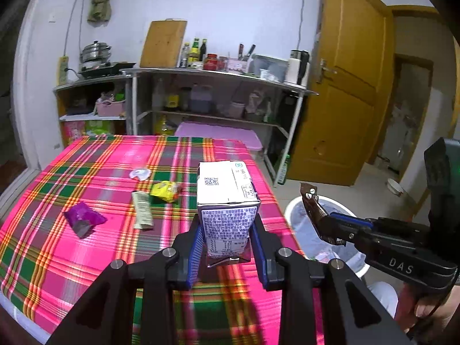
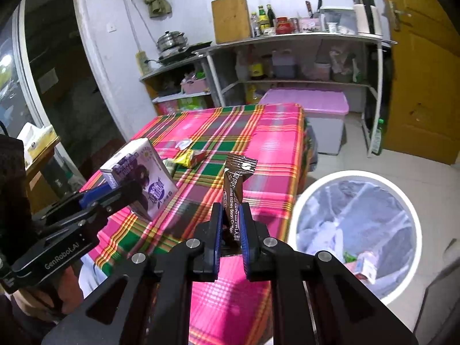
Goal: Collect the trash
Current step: 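Carry the milk carton and chocolate wrapper over the bin and release both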
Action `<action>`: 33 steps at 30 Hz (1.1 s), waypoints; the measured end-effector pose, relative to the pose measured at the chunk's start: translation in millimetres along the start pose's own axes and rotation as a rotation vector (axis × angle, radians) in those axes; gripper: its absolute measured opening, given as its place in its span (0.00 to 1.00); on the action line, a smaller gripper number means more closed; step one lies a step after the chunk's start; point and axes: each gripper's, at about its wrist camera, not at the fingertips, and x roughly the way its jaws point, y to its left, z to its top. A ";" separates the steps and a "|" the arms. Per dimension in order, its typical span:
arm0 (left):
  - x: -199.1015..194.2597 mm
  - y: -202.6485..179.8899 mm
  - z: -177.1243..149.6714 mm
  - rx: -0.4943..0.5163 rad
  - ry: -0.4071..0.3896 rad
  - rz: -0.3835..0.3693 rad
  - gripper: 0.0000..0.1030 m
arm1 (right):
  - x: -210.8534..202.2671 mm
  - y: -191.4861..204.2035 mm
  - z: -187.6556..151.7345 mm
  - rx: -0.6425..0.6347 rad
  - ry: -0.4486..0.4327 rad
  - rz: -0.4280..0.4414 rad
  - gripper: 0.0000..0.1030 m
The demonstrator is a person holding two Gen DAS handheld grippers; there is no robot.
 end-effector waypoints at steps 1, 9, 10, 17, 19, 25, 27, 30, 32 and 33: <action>-0.5 -5.4 -0.5 0.007 0.001 -0.009 0.31 | -3.8 -2.1 -1.1 0.003 -0.005 -0.004 0.12; -1.0 -32.5 -1.1 0.041 0.007 -0.058 0.31 | -26.0 -19.1 -6.6 0.028 -0.034 -0.039 0.12; -0.5 -36.0 -1.0 0.045 0.009 -0.065 0.31 | -28.1 -21.7 -7.3 0.033 -0.037 -0.044 0.12; 4.0 -53.6 1.0 0.071 0.016 -0.100 0.31 | -35.9 -34.6 -10.5 0.059 -0.046 -0.072 0.12; 5.7 -58.4 1.0 0.077 0.020 -0.109 0.31 | -38.7 -40.6 -11.7 0.069 -0.049 -0.081 0.12; 16.6 -73.4 2.2 0.098 0.035 -0.138 0.31 | -45.0 -58.6 -13.8 0.100 -0.055 -0.109 0.12; 20.8 -79.6 2.8 0.108 0.041 -0.150 0.31 | -46.8 -64.3 -14.9 0.112 -0.056 -0.120 0.12; 27.3 -89.7 3.3 0.122 0.049 -0.166 0.31 | -49.2 -73.7 -16.7 0.129 -0.058 -0.133 0.12; 31.4 -96.3 3.6 0.130 0.054 -0.175 0.31 | -50.2 -79.9 -17.9 0.140 -0.058 -0.140 0.12; 33.9 -99.6 3.5 0.134 0.057 -0.180 0.31 | -50.3 -83.6 -18.6 0.147 -0.057 -0.144 0.12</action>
